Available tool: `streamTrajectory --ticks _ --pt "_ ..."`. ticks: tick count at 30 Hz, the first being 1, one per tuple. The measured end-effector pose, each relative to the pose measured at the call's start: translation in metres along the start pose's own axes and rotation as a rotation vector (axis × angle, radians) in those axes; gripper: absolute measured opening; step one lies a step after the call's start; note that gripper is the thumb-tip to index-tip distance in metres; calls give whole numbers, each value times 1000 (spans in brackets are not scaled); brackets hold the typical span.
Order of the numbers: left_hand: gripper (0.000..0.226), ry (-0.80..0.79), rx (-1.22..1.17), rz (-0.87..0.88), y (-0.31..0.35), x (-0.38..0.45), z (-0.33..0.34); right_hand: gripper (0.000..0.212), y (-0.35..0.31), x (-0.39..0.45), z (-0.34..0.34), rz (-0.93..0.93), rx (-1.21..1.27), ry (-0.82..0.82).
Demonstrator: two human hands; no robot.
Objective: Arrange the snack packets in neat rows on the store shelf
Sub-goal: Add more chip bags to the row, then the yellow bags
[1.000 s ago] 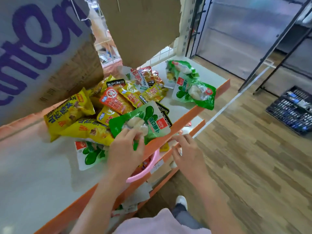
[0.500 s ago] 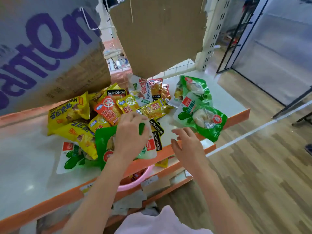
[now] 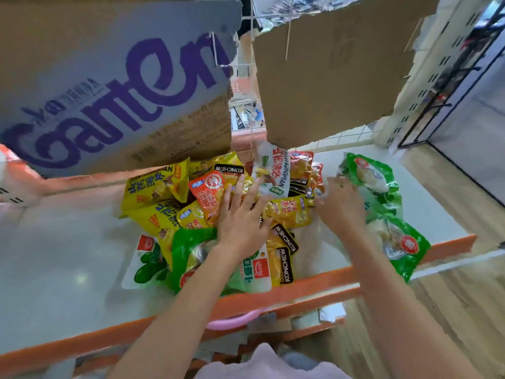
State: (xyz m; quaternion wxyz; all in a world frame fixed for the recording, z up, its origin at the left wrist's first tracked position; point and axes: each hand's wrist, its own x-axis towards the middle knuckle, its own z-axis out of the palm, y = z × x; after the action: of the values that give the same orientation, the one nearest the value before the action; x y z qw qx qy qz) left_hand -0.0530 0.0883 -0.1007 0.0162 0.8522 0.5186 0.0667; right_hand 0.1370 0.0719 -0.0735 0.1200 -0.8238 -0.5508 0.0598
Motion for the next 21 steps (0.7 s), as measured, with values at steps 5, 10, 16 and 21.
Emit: streamTrajectory --ticks 5,10,16,21 --pt "42 9 -72 -121 5 11 -17 52 3 19 9 24 -235 -78" --pt "53 -6 -20 -261 16 61 -29 34 7 14 13 -129 -249 -52" --pt "70 -128 25 -329 29 93 -23 43 36 13 7 -188 -37 -17" --pt "73 -80 -115 -360 40 104 -24 54 50 33 5 -72 -123 -35"
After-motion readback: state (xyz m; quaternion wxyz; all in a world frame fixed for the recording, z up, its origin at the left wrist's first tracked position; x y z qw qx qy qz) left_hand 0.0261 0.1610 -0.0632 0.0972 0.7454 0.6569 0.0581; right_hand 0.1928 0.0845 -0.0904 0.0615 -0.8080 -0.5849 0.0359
